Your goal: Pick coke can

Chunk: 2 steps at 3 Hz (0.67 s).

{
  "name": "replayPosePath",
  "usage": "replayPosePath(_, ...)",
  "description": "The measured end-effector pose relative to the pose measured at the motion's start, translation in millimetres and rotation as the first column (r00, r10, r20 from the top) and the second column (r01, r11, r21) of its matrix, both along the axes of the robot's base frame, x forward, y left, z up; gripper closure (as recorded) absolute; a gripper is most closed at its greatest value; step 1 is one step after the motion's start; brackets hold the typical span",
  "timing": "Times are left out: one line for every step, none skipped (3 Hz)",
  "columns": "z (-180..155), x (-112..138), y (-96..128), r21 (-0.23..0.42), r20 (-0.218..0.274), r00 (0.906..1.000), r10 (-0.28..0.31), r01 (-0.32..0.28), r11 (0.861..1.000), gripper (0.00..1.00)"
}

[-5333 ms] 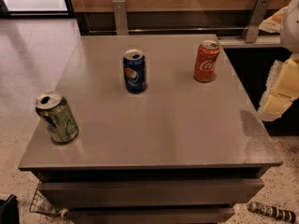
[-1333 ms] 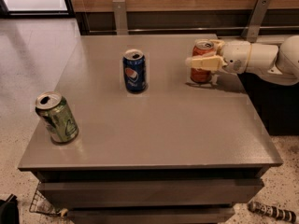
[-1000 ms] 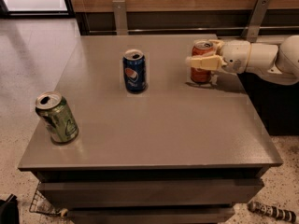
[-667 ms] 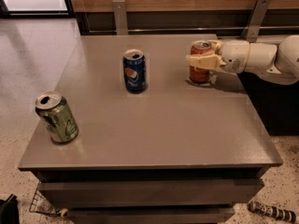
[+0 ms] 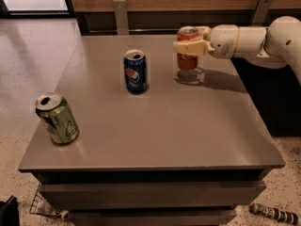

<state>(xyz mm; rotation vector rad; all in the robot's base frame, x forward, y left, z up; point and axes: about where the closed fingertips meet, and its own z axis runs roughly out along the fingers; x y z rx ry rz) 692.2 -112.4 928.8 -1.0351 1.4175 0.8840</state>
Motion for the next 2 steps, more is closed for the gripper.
replayPosePath(31,7,30,-0.006,0.009,0.9996,0.026,-0.025,1.0,1.0)
replayPosePath(63,10,52,-0.001,0.037,0.9989,0.029,-0.029,1.0,1.0)
